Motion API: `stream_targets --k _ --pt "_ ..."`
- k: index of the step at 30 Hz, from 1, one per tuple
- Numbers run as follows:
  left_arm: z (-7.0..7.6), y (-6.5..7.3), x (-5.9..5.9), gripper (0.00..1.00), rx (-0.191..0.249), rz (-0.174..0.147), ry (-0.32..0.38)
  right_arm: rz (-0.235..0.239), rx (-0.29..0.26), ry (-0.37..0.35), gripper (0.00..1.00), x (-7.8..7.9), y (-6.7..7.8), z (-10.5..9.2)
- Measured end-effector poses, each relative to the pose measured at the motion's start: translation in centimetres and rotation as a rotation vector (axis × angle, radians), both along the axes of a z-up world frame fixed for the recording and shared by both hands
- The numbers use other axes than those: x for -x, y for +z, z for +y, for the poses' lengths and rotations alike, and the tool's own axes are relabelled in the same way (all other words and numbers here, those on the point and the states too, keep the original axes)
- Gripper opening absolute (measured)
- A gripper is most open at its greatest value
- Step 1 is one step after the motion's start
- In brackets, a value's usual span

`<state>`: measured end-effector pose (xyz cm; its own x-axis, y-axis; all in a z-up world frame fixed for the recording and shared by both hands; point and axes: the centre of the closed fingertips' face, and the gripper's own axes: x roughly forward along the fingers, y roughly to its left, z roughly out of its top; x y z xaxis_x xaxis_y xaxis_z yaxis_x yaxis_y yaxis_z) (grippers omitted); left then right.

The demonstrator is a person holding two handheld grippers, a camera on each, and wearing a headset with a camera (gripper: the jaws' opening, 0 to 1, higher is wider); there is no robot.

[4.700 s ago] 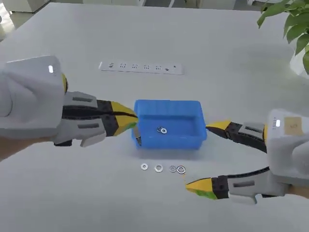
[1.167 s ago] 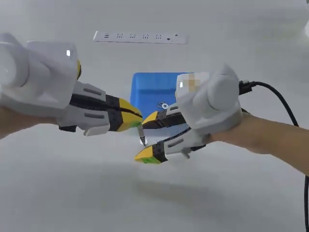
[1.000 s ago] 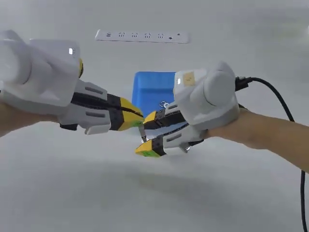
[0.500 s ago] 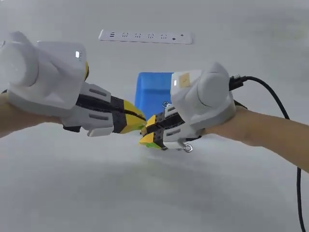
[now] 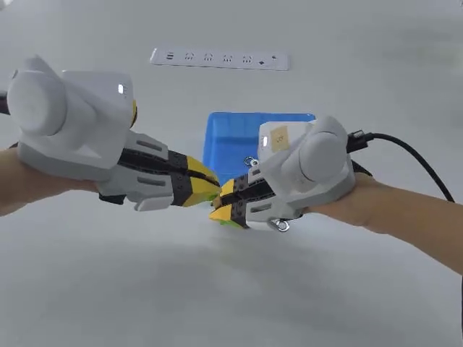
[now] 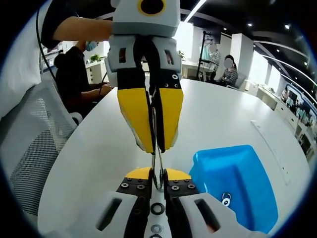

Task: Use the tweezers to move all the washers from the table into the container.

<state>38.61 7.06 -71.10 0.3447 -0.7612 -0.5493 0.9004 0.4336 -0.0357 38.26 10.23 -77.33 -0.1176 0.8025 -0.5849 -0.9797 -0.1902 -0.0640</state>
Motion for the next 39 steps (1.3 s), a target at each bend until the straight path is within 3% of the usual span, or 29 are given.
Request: stream_targets --k 1,4,8,18,21,23,26,31,33,36,39 --pt "0.1 -0.6 0.3 0.09 -0.020 0.017 -0.005 0.000 -0.001 0.000 0.09 0.0 0.0 0.0" --pt "0.2 -1.2 0.7 0.16 -0.043 0.026 -0.009 0.004 -0.005 -0.012 0.09 -0.1 0.1 0.0" --pt "0.1 -0.5 0.7 0.20 0.001 0.015 0.018 0.017 -0.015 -0.034 0.09 -0.2 0.3 -0.3" --pt "1.1 0.2 1.4 0.32 0.009 -0.014 0.098 0.014 -0.034 -0.064 0.09 0.2 2.0 -1.2" --pt "1.2 0.7 2.1 0.40 0.074 0.002 0.146 0.016 -0.042 -0.072 0.09 0.3 2.8 -1.4" --pt "1.7 0.7 2.3 0.44 0.070 -0.015 0.171 0.013 -0.044 -0.074 0.09 0.3 3.2 -1.6" --pt "2.3 0.7 3.0 0.49 0.071 -0.013 0.197 -0.005 -0.054 -0.075 0.09 0.5 4.4 -1.8" --pt "3.1 2.0 2.7 0.65 0.131 -0.070 0.291 -0.028 -0.081 -0.070 0.09 0.9 6.9 -1.9" --pt "3.0 2.2 2.9 0.67 0.152 -0.061 0.304 -0.041 -0.095 -0.069 0.09 1.0 7.9 -1.9" --pt "2.9 2.1 3.0 0.75 0.149 -0.078 0.317 -0.097 -0.090 -0.055 0.09 0.8 9.1 -2.0" --pt "2.6 2.2 3.3 0.83 0.182 -0.049 0.333 -0.121 -0.088 -0.051 0.09 0.5 10.1 -2.1"
